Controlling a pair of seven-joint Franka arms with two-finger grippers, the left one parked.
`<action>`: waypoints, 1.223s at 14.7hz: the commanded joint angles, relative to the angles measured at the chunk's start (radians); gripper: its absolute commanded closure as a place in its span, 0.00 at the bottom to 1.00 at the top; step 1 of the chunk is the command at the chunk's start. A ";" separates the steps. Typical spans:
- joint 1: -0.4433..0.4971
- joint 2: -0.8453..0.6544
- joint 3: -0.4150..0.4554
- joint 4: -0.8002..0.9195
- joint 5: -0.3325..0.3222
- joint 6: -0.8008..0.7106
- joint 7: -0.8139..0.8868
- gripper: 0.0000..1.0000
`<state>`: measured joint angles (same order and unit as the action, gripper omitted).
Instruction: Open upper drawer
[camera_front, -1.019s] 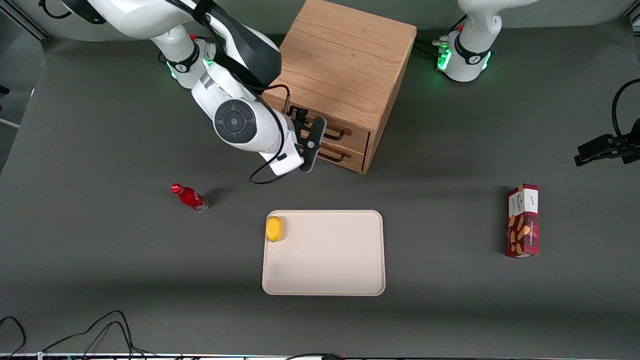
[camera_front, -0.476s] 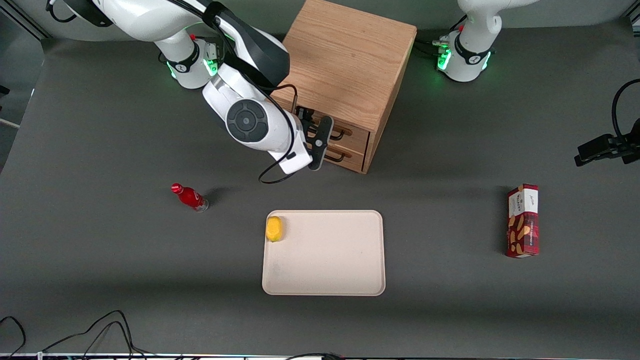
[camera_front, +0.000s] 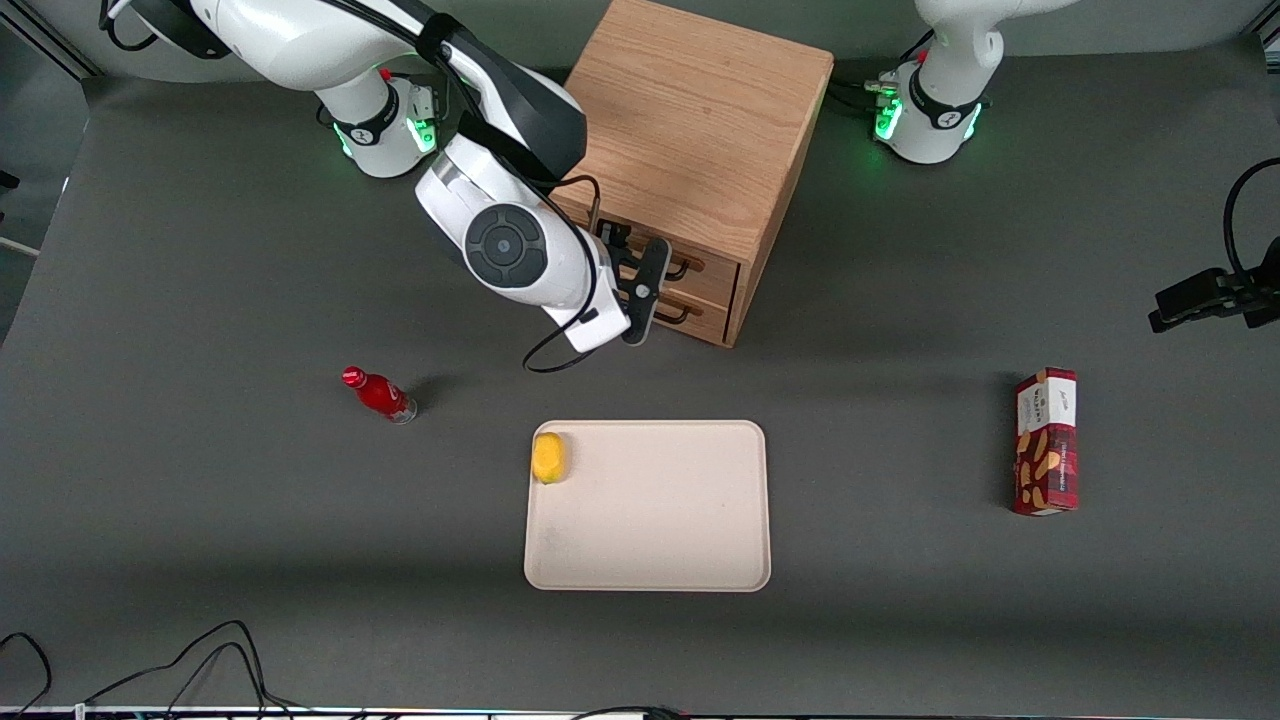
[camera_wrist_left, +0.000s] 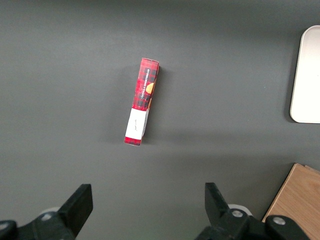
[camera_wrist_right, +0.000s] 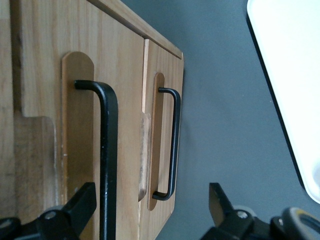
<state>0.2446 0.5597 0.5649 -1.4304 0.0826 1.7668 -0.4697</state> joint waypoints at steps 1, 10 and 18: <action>0.010 0.003 -0.003 -0.013 -0.020 0.029 -0.018 0.00; 0.007 0.022 -0.005 -0.027 -0.044 0.059 -0.017 0.00; -0.001 0.037 -0.016 -0.019 -0.044 0.057 -0.033 0.00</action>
<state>0.2474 0.5703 0.5609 -1.4649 0.0643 1.8078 -0.4697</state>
